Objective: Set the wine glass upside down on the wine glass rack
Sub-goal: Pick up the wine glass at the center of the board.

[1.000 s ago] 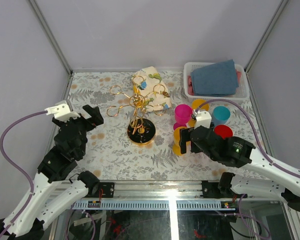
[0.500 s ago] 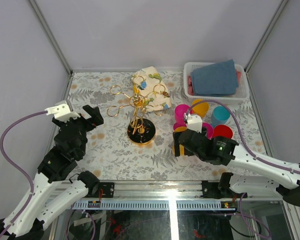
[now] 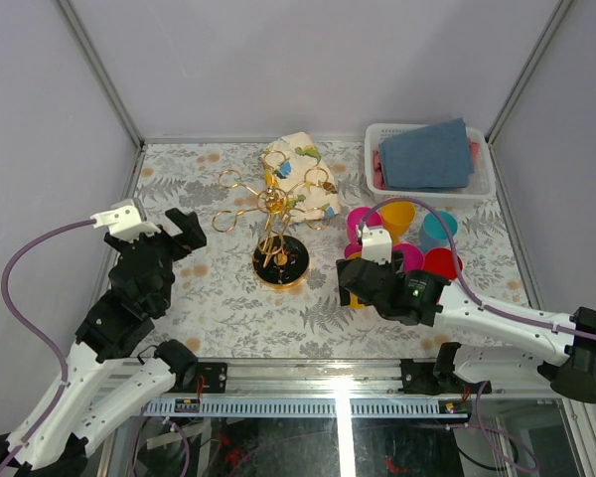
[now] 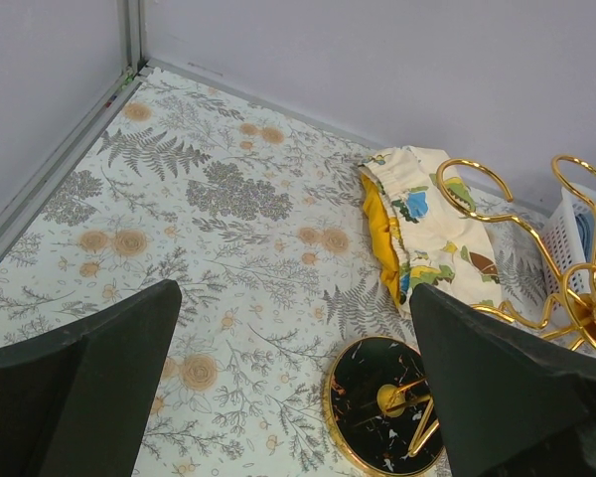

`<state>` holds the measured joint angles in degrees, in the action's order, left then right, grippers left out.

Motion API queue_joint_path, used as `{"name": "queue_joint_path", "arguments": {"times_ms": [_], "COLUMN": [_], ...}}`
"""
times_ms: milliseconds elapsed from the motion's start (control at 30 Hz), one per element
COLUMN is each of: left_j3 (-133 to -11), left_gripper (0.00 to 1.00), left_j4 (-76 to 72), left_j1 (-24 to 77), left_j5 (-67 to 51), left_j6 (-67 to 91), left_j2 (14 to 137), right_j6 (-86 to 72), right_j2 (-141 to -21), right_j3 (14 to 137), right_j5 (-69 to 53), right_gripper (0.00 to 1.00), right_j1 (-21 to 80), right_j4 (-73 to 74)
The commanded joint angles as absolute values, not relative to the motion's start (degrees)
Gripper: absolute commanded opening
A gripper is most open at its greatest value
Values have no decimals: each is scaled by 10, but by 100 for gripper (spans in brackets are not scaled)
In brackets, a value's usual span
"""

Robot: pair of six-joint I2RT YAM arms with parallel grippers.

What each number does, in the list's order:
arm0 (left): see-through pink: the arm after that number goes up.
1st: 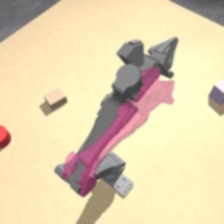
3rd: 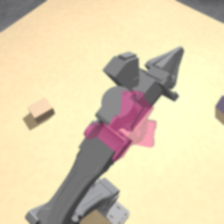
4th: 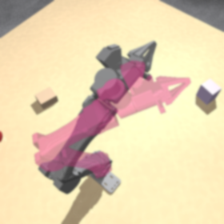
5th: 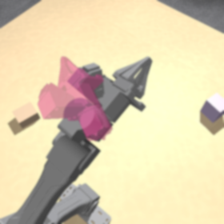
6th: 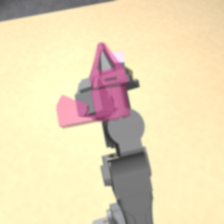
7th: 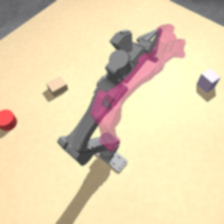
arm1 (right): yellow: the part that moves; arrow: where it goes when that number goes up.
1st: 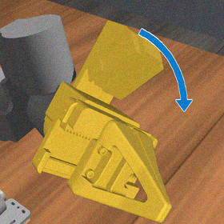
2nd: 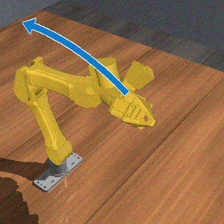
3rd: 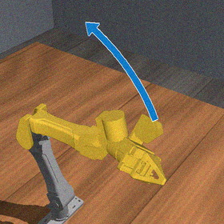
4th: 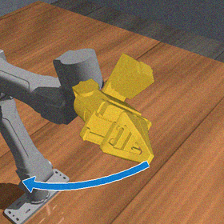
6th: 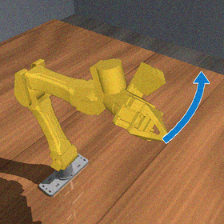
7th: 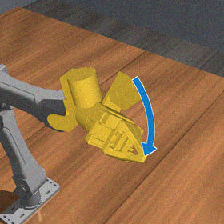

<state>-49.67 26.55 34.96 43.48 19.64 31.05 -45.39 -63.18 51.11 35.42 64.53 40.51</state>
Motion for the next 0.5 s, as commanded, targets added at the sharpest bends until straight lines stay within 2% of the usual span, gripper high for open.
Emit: {"name": "queue_joint_path", "arguments": {"times_ms": [0,467], "left_j3": [-494,-494], "left_gripper": [100,100], "left_j4": [231,230], "left_j1": [353,352], "left_j5": [448,458], "left_j6": [191,189], "left_j2": [316,314], "right_j6": [-469,-426], "right_j2": [-633,-649], "right_j3": [496,470], "right_j5": [401,367], "right_gripper": [99,99], "right_j1": [637,577], "right_j4": [350,255]}}
